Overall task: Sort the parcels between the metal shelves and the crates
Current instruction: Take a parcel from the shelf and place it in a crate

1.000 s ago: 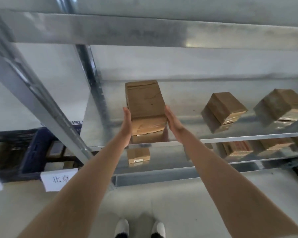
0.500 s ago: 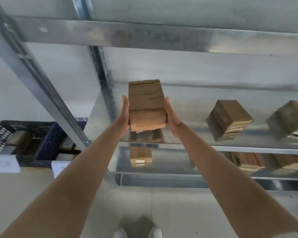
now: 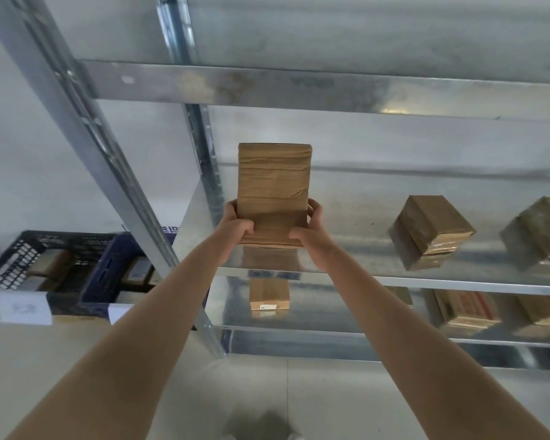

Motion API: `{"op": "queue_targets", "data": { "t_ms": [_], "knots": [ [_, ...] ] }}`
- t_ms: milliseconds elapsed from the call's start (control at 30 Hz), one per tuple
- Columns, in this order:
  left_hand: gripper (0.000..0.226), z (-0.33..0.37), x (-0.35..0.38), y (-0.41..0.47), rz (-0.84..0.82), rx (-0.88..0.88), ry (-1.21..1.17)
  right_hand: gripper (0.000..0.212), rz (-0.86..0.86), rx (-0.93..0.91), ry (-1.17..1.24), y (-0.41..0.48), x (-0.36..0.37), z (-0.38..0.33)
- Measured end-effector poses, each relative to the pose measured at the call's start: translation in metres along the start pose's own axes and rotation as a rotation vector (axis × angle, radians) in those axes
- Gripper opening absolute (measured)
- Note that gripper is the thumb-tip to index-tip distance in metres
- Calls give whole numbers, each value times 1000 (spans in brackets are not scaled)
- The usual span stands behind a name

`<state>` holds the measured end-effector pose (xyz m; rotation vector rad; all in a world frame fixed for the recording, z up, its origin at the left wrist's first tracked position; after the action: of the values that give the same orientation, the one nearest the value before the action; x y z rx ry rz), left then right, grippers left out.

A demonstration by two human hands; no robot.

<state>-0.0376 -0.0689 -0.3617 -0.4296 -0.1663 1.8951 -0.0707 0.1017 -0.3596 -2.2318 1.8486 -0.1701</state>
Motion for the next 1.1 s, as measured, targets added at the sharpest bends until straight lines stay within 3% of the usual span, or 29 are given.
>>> {"op": "queue_targets", "data": {
  "t_ms": [100, 267, 300, 400, 467, 667, 767, 867, 1000, 1067, 1100],
  "knots": [
    [79, 4, 1, -3, -4, 24, -27, 85, 4, -1, -29, 0, 7, 0],
    [77, 10, -3, -8, -6, -26, -204, 56, 17, 67, 85, -5, 6, 0],
    [88, 9, -5, -7, -7, -52, -208, 55, 31, 84, 111, -5, 6, -1],
    [123, 2, -9, 7, -4, -96, -234, 78, 71, 107, 148, -4, 9, -4],
    [120, -9, -13, 34, 8, -70, -249, 101, 44, 95, 163, -5, 13, -7],
    [126, -4, -15, 38, 18, -23, -230, 116, 16, 77, 158, 22, 12, 13],
    [131, 36, -19, 2, 51, 37, -237, 114, -21, 85, 153, 48, 8, 27],
    [145, 48, -18, -7, 35, -11, -219, 95, -2, 106, 154, -8, 11, -30],
    [131, 44, -19, -11, -60, -111, -208, 79, -86, 85, 229, -17, 15, -46],
    [104, 45, -21, -12, -54, -119, -219, 54, -94, 48, 252, -16, 14, -47],
    [78, 46, -24, -10, -34, -97, -243, 41, -94, 41, 260, -15, 13, -47]
  ]
}}
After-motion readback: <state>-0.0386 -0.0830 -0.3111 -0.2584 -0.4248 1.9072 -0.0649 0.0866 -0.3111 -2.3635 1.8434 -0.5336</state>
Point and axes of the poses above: each hand's wrist, its own y-axis towards the middle knuckle, its own x-axis out of the palm, z = x × y, the point moved 7 cm from there along y, towards the middle knuckle, and after that the axes turned 8 degrees about z, right-handed, at the moved point
